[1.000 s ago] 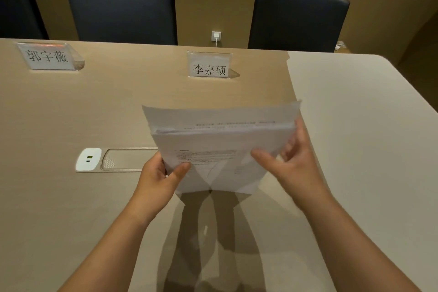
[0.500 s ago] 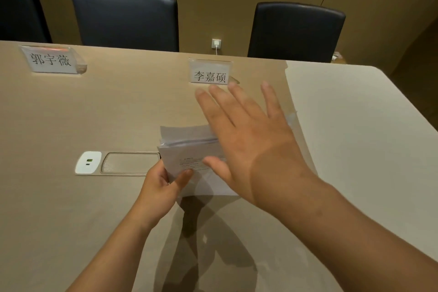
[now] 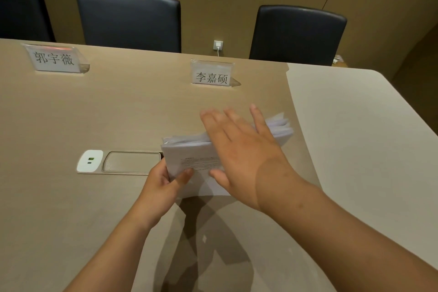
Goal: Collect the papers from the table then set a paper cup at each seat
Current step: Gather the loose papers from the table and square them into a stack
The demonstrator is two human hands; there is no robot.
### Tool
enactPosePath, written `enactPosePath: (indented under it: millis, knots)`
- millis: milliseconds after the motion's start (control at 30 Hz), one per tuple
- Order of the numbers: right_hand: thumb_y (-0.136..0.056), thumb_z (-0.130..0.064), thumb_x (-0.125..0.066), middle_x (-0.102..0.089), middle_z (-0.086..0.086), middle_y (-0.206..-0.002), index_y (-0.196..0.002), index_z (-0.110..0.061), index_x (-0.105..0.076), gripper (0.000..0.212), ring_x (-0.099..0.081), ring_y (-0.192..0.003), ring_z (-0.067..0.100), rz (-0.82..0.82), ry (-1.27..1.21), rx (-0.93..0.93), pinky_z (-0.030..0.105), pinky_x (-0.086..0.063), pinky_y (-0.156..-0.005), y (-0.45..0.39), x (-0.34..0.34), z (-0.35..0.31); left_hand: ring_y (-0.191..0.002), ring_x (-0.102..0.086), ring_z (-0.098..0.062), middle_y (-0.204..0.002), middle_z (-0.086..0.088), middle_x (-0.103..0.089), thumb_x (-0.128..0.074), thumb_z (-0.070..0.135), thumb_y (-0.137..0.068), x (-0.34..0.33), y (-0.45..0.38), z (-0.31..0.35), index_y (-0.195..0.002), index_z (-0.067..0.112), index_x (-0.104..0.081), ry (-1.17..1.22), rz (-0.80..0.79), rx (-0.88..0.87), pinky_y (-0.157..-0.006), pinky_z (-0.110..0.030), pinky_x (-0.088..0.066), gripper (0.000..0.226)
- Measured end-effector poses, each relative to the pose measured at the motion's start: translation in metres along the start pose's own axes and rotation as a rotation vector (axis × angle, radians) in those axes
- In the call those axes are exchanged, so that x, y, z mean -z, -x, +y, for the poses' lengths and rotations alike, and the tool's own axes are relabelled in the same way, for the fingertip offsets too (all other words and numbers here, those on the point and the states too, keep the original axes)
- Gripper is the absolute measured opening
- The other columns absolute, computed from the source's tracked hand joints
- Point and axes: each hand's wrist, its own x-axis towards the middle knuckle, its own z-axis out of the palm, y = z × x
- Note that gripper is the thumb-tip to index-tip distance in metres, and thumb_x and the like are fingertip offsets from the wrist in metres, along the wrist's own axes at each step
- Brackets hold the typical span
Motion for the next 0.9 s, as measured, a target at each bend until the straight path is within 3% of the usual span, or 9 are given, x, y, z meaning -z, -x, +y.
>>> enactPosePath:
  millis: [167,300,400,500,633,700,733,800,900]
  knots:
    - [-0.092,-0.039,-0.058,-0.002,0.002,-0.165,-0.151,-0.023,0.012,0.092,0.004,-0.152,0.024,0.032,-0.019,-0.017,0.054,0.007,-0.120,0.001,-0.002,-0.004,-0.093,-0.072,0.002,-0.102,0.016,-0.078,-0.070,0.025,-0.079,0.000,0.001,0.003,-0.106,0.038,-0.066,0.006,0.006,0.000,-0.068,-0.008,-0.054,0.030]
    - [-0.091,-0.037,-0.057,-0.019,0.000,-0.160,-0.153,-0.021,0.001,0.086,-0.010,-0.149,0.024,0.007,-0.017,0.043,0.055,0.000,-0.121,0.002,-0.004,-0.005,-0.095,-0.073,-0.002,-0.104,0.013,-0.078,-0.071,0.025,-0.077,0.001,0.001,0.002,-0.108,0.035,-0.067,0.017,0.010,0.001,-0.070,-0.009,-0.054,0.033]
    - [-0.090,-0.035,-0.061,-0.021,0.000,-0.159,-0.153,-0.023,0.004,0.091,-0.014,-0.148,0.024,0.046,-0.041,-0.008,0.052,0.000,-0.122,0.000,-0.001,-0.002,-0.095,-0.073,-0.002,-0.103,0.014,-0.078,-0.070,0.027,-0.077,0.001,0.002,0.003,-0.108,0.033,-0.067,0.004,0.005,0.009,-0.071,-0.009,-0.054,0.032]
    - [-0.086,-0.029,-0.068,-0.039,0.002,-0.145,-0.153,-0.023,0.004,0.098,-0.034,-0.136,0.027,-0.032,0.000,0.003,0.052,-0.002,-0.121,-0.004,-0.002,-0.001,-0.097,-0.072,-0.001,-0.104,0.016,-0.078,-0.069,0.028,-0.079,0.001,0.003,0.005,-0.111,0.033,-0.066,-0.017,-0.007,0.022,-0.073,-0.011,-0.054,0.032]
    - [-0.083,-0.031,-0.072,-0.050,0.004,-0.129,-0.148,-0.022,-0.019,0.084,-0.045,-0.123,0.030,-0.019,0.046,-0.041,0.053,-0.013,-0.118,-0.008,0.006,0.006,-0.100,-0.071,-0.001,-0.108,0.015,-0.077,-0.064,0.011,-0.092,0.001,0.009,0.007,-0.116,0.029,-0.065,-0.043,-0.012,0.006,-0.077,-0.015,-0.054,0.030]
    - [-0.086,-0.029,-0.068,-0.055,0.005,-0.120,-0.134,-0.021,-0.038,0.057,-0.052,-0.114,0.030,-0.051,0.034,-0.039,0.048,-0.027,-0.109,-0.006,0.007,0.009,-0.098,-0.070,0.002,-0.106,0.018,-0.077,-0.061,0.006,-0.095,0.000,0.013,0.011,-0.114,0.032,-0.064,-0.059,-0.013,0.000,-0.075,-0.010,-0.054,0.033]
    - [-0.088,-0.024,-0.066,-0.058,0.004,-0.112,-0.124,-0.020,-0.044,0.042,-0.057,-0.106,0.029,-0.056,0.020,-0.033,0.043,-0.035,-0.096,-0.003,0.007,0.009,-0.098,-0.069,0.003,-0.106,0.019,-0.076,-0.061,0.006,-0.095,-0.002,0.015,0.013,-0.114,0.033,-0.064,-0.068,-0.014,-0.003,-0.074,-0.010,-0.054,0.034]
    - [-0.090,-0.017,-0.062,-0.060,0.003,-0.101,-0.111,-0.020,-0.049,0.025,-0.062,-0.092,0.028,-0.039,0.013,-0.017,0.035,-0.033,-0.072,0.005,0.007,0.007,-0.099,-0.068,0.005,-0.106,0.022,-0.075,-0.061,0.008,-0.095,-0.005,0.020,0.016,-0.113,0.038,-0.063,-0.091,-0.009,-0.010,-0.075,-0.014,-0.054,0.035]
    - [-0.091,-0.024,-0.062,-0.063,0.002,-0.101,-0.107,-0.021,-0.052,0.019,-0.063,-0.091,0.029,0.007,-0.034,-0.006,0.032,-0.028,-0.066,0.017,0.014,0.008,-0.099,-0.069,0.000,-0.106,0.019,-0.076,-0.063,0.011,-0.095,-0.007,0.030,0.020,-0.110,0.040,-0.065,-0.099,0.018,-0.027,-0.079,-0.021,-0.054,0.032]
